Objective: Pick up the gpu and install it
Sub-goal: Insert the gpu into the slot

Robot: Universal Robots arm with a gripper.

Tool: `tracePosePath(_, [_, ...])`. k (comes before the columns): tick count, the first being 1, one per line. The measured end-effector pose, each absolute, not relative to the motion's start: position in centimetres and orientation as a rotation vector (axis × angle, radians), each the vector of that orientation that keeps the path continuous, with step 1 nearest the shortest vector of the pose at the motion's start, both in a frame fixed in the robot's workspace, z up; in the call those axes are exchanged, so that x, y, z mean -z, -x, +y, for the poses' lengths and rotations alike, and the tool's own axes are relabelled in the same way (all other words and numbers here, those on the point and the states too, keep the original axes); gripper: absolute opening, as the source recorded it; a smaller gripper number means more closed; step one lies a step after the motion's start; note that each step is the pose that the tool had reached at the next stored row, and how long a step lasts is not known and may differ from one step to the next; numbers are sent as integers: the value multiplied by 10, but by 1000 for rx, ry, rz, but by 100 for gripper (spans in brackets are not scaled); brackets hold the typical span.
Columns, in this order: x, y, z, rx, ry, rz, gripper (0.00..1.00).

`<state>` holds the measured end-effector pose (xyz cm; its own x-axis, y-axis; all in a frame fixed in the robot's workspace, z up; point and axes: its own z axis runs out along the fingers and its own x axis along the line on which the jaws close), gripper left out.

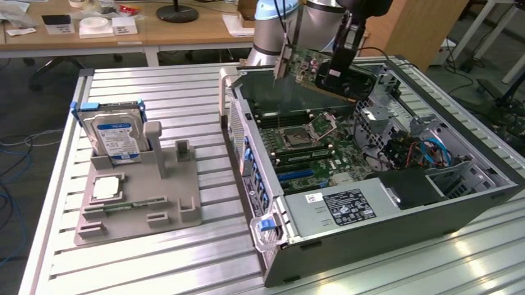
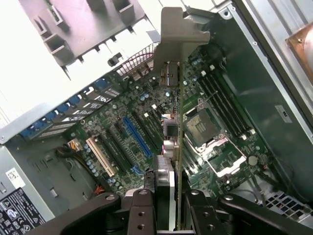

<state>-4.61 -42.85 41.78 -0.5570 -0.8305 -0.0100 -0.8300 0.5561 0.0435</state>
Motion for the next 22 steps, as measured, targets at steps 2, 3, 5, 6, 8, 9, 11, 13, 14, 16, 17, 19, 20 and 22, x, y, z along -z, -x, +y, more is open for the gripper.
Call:
tracePosePath(2, [-418, 46, -428, 67, -1503, -2744, 28])
tracePosePath(3, [-418, 46, -428, 67, -1519, -2735, 28])
tracePosePath(5, [-418, 46, -428, 67, -1553, -2715, 28])
tracePosePath(6, [-417, 46, -428, 67, -1571, -2704, 28])
tracePosePath(8, [-417, 46, -428, 66, -1614, -2678, 28])
tracePosePath(9, [-417, 46, -428, 66, -1636, -2664, 28])
tracePosePath(11, [-417, 46, -428, 66, -1685, -2633, 28])
tracePosePath(13, [-417, 46, -428, 65, -1722, -2608, 28])
tracePosePath(14, [-417, 46, -428, 65, -1734, -2600, 28])
tracePosePath(16, [-417, 46, -428, 65, -1757, -2584, 28])
tracePosePath(17, [-417, 46, -428, 65, -1769, -2575, 28])
tracePosePath(19, [-417, 46, -428, 65, -1795, -2557, 28])
tracePosePath(20, [-417, 46, -428, 64, -1807, -2549, 28])
tracePosePath(22, [-417, 46, -428, 64, -1831, -2530, 28])
